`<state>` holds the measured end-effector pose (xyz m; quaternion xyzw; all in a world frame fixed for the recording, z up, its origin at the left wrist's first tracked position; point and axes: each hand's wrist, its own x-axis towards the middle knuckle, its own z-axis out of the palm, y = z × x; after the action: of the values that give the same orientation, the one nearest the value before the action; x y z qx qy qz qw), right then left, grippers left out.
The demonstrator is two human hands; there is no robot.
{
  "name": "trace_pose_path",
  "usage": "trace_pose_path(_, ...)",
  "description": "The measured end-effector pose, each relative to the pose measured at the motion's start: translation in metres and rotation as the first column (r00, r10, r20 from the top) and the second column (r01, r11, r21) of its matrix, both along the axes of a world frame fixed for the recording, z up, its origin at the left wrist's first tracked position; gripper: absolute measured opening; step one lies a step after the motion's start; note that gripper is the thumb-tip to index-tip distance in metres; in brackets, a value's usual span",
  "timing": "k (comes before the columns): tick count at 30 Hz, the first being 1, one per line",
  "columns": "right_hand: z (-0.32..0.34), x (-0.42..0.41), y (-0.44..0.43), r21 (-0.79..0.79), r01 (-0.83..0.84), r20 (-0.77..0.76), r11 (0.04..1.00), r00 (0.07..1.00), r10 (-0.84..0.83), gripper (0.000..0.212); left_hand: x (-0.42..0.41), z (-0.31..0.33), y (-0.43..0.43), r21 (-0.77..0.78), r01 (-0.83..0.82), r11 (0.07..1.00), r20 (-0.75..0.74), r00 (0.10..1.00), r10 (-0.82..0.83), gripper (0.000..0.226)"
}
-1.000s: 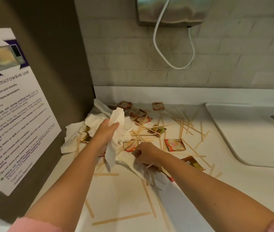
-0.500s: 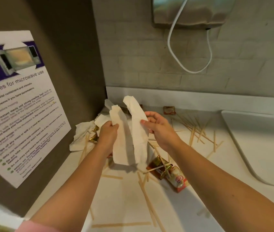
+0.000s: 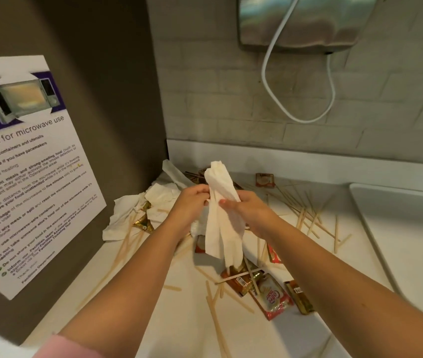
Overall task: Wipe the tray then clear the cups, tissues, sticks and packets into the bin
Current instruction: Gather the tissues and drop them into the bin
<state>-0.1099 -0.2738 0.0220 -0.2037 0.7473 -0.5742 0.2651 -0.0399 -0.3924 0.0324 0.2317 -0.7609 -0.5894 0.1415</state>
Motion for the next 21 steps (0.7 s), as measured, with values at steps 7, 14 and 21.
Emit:
trace_pose_path(7, 0.009, -0.022, 0.011, -0.147, 0.113, 0.134, 0.983, 0.987, -0.094, 0.023, -0.012, -0.045, -0.032, -0.543, 0.200, 0.816, 0.422, 0.905, 0.059, 0.051)
trace_pose_path(14, 0.004, -0.035, 0.010, -0.090, 0.088, 0.159, 0.992, 0.985, -0.073, 0.021, -0.014, -0.060, -0.025, -0.695, 0.300, 0.654, 0.497, 0.857, 0.136, 0.033)
trace_pose_path(21, -0.003, -0.044, 0.007, -0.017, 0.093, 0.170, 0.996, 0.981, -0.089, 0.012, -0.020, -0.039, -0.042, -0.332, 0.071, 0.941, 0.326, 0.944, 0.044, 0.014)
